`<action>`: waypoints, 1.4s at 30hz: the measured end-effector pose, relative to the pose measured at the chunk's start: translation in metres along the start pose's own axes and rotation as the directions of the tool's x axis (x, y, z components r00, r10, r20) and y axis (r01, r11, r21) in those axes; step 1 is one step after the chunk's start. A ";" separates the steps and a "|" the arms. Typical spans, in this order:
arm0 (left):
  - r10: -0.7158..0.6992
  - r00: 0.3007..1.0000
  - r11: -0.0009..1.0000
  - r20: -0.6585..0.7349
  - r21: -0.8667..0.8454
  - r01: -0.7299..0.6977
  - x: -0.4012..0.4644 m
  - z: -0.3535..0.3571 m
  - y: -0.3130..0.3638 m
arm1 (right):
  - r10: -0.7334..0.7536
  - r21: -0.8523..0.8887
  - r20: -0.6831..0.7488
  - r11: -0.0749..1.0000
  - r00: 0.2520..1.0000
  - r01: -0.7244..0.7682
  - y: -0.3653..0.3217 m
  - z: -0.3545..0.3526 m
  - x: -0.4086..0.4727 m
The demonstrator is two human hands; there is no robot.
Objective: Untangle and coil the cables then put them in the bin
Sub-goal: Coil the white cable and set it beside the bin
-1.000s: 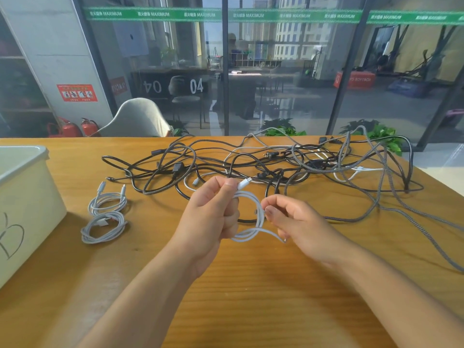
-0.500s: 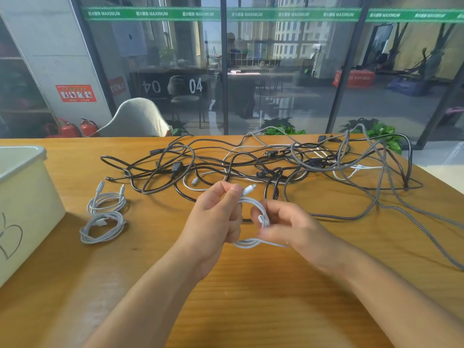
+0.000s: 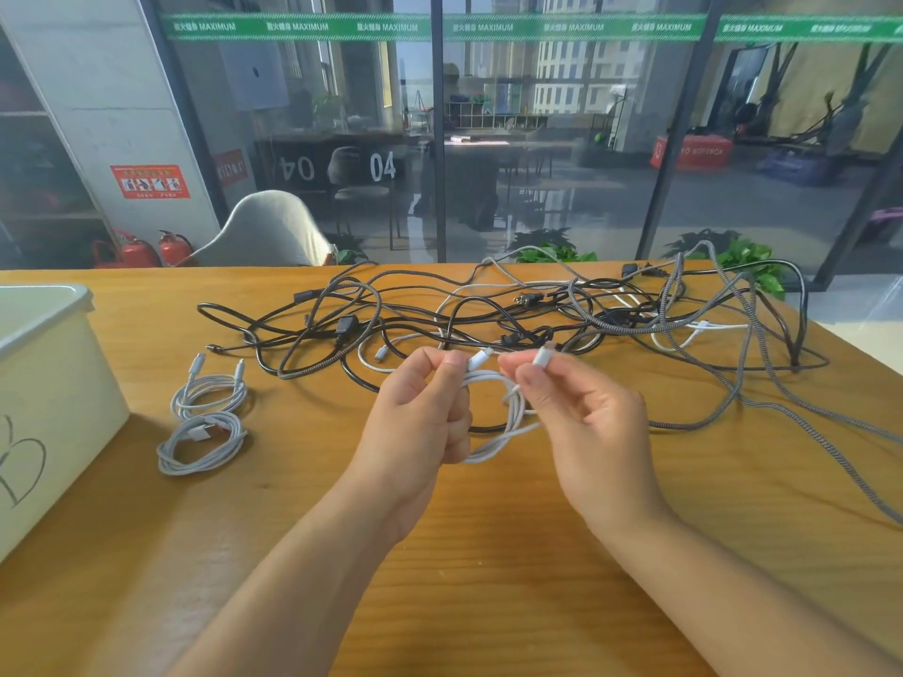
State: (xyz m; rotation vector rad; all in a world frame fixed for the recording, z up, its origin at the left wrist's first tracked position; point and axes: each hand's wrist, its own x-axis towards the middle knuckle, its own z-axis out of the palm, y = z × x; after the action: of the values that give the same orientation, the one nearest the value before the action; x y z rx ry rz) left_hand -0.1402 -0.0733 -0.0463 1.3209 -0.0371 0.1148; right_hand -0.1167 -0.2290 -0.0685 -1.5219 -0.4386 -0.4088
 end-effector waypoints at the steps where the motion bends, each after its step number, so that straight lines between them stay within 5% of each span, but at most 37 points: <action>1: -0.005 1.000 1.000 -0.005 0.011 0.005 0.000 -0.001 0.000 | 0.034 0.064 -0.027 0.997 0.999 -0.033 -0.002 0.000 0.002; 5: -0.037 0.999 0.999 -0.005 0.039 0.037 0.002 -0.004 -0.002 | 0.315 0.422 -0.071 0.869 0.946 -0.258 -0.008 -0.007 0.017; 9: -0.069 0.997 0.993 0.030 0.099 0.066 -0.001 -0.002 -0.003 | 0.452 0.591 -0.131 0.750 0.882 -0.296 -0.013 -0.030 0.033; 13: -0.061 0.996 0.993 0.068 0.108 0.054 -0.004 0.003 -0.003 | 0.418 0.527 -0.185 0.806 0.889 -0.269 -0.013 -0.042 0.039; 21: -0.090 0.989 0.986 0.115 0.148 0.072 -0.003 -0.008 -0.005 | 0.382 -0.040 0.170 0.924 0.908 -0.381 0.005 -0.036 0.031; 26: -0.070 0.981 0.990 0.181 0.132 0.046 -0.007 -0.002 -0.004 | 0.281 -0.270 0.262 0.940 0.923 -0.210 0.010 -0.033 0.024; 42: -0.051 0.996 0.993 0.077 0.114 0.042 -0.003 -0.004 -0.006 | 0.364 -0.105 0.544 0.923 0.756 -0.369 -0.012 -0.031 0.019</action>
State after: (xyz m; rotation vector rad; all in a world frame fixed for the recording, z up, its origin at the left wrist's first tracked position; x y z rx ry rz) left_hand -0.1431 -0.0711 -0.0531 1.4373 -0.0679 0.0249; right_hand -0.1055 -0.2601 -0.0487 -1.6638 -0.5722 0.3682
